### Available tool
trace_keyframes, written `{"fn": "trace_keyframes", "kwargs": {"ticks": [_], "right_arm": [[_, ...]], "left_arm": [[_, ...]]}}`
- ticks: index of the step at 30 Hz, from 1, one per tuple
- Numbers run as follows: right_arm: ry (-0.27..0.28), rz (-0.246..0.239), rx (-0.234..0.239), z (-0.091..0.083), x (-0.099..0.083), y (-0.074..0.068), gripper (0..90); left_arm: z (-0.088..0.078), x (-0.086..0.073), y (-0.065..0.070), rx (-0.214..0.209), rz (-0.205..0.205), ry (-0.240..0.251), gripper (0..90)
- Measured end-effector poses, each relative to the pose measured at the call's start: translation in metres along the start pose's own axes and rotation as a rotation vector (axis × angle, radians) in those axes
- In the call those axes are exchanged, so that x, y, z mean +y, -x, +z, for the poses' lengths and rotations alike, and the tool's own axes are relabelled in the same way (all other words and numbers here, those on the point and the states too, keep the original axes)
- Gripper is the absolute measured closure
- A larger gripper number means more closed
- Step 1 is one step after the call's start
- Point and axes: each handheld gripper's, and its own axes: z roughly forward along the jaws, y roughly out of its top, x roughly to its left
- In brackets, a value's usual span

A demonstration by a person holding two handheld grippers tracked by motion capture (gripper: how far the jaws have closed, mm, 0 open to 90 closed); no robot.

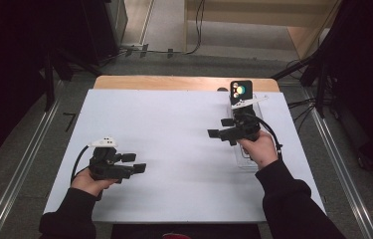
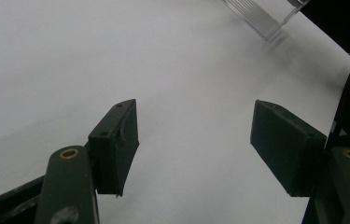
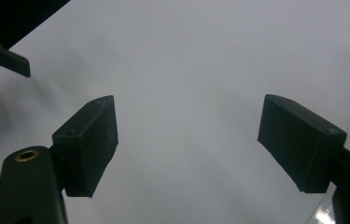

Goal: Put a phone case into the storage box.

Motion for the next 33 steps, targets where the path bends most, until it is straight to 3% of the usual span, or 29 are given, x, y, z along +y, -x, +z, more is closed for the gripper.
{"fn": "trace_keyframes", "kwargs": {"ticks": [9,14,33], "right_arm": [[-0.052,-0.031,0.031,-0.004,-0.02,-0.014,19.7],[-0.053,-0.068,0.016,-0.006,-0.033,-0.02,19.7],[-0.115,-0.095,0.026,-0.017,-0.074,-0.025,19.7]], "left_arm": [[0.001,0.0,0.004,-0.007,0.017,-0.005,32.1],[0.001,-0.002,0.007,-0.016,0.027,-0.007,32.1],[0.001,-0.01,0.013,-0.046,0.032,-0.011,32.1]]}}
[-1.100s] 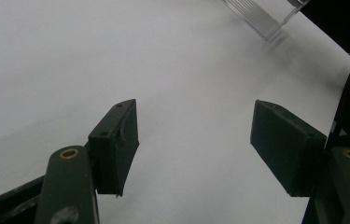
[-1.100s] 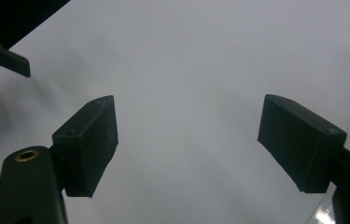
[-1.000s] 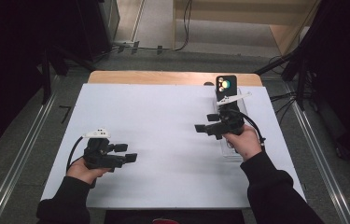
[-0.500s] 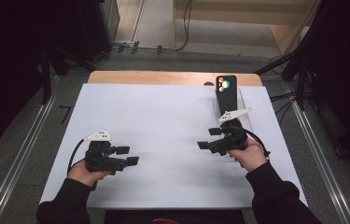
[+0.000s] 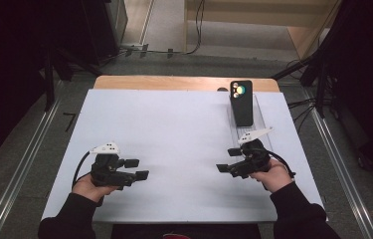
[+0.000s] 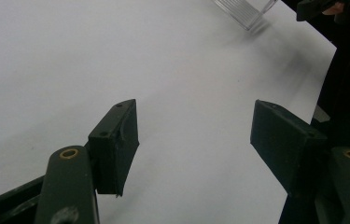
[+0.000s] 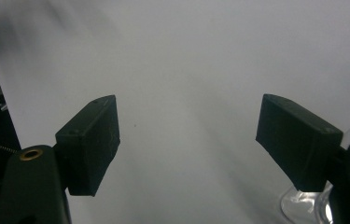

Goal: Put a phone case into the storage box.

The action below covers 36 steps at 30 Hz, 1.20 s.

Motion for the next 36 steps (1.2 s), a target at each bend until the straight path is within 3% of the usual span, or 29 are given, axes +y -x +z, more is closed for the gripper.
{"fn": "trace_keyframes", "kwargs": {"ticks": [9,14,25,36], "right_arm": [[-0.011,0.008,0.011,-0.008,-0.018,0.0,19.8],[-0.018,-0.002,0.001,-0.012,-0.025,-0.001,19.8],[-0.036,0.026,-0.014,-0.017,-0.044,0.002,19.8],[-0.052,0.023,-0.011,-0.013,-0.047,0.003,19.8]], "left_arm": [[0.0,-0.004,0.001,-0.005,0.003,-0.01,32.1],[-0.001,-0.006,0.001,-0.005,0.006,-0.016,32.1],[-0.001,-0.01,0.0,-0.005,0.0,-0.024,32.1],[0.001,-0.01,-0.001,-0.012,-0.005,-0.031,32.1]]}}
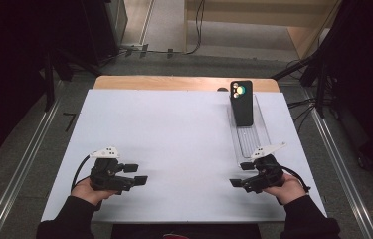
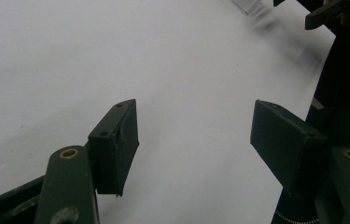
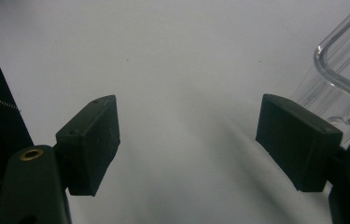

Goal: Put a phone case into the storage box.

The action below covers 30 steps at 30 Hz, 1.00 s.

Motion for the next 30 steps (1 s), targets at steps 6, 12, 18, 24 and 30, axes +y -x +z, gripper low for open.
{"fn": "trace_keyframes", "kwargs": {"ticks": [6,12,18,24,30], "right_arm": [[-0.006,-0.006,0.002,0.0011,-0.0004,0.0009,19.8],[-0.014,-0.003,0.006,0.0016,-0.0006,0.0003,19.8],[-0.012,-0.01,0.006,0.0017,-0.0008,0.0002,19.8],[-0.017,-0.012,0.007,0.0021,-0.001,-0.0001,19.8],[-0.022,-0.013,0.003,0.0026,-0.0014,0.0006,19.7]], "left_arm": [[0.0008,0.0001,0.0001,-0.002,0.006,-0.009,32.1],[0.001,-0.0002,-0.0001,-0.004,0.004,-0.008,32.1],[0.0012,-0.0001,-0.0001,-0.003,0.006,-0.017,32.1],[0.0012,-0.0003,0.0003,-0.004,0.004,-0.02,32.1],[0.0015,-0.0005,0.0001,-0.004,0.005,-0.022,32.1]]}}
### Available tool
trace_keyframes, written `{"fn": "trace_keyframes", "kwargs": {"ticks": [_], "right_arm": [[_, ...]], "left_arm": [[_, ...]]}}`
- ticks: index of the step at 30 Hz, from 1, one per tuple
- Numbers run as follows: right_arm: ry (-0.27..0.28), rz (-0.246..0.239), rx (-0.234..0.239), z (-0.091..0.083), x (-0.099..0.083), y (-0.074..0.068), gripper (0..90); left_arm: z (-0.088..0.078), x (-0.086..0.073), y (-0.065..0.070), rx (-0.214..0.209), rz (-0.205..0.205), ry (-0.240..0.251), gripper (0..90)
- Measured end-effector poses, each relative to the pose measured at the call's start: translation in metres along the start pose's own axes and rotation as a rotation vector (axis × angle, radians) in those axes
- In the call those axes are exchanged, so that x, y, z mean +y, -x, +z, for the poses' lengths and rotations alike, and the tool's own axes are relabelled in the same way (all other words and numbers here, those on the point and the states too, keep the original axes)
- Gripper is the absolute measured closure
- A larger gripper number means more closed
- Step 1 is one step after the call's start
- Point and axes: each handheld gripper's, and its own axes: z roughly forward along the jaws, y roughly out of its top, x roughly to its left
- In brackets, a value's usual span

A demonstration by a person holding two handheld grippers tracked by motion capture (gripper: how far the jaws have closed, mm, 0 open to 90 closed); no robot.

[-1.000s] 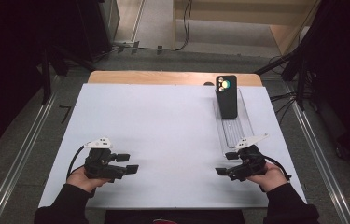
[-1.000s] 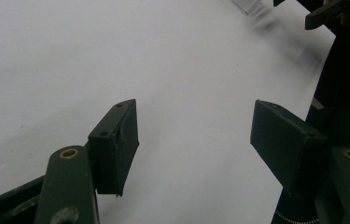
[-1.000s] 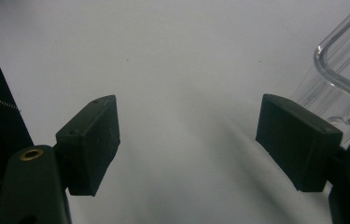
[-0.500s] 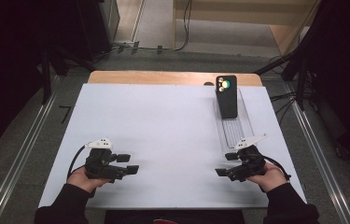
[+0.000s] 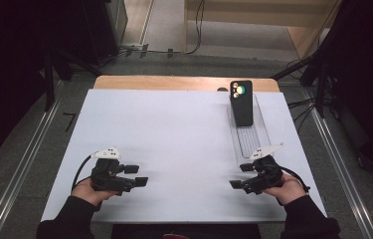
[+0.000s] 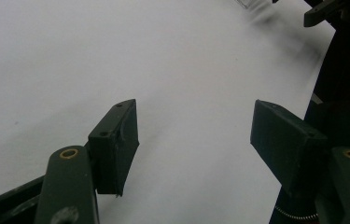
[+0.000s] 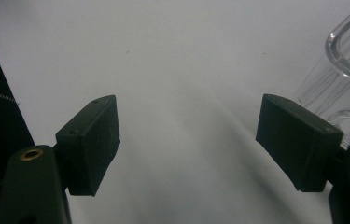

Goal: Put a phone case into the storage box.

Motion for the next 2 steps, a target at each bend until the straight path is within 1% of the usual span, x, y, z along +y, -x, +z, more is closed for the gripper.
{"fn": "trace_keyframes", "kwargs": {"ticks": [2], "right_arm": [[0.014,0.004,-0.01,-0.0003,-0.0007,-0.0012,19.7]], "left_arm": [[-0.0001,0.0,0.0001,0.0,-0.001,-0.002,32.1]]}}
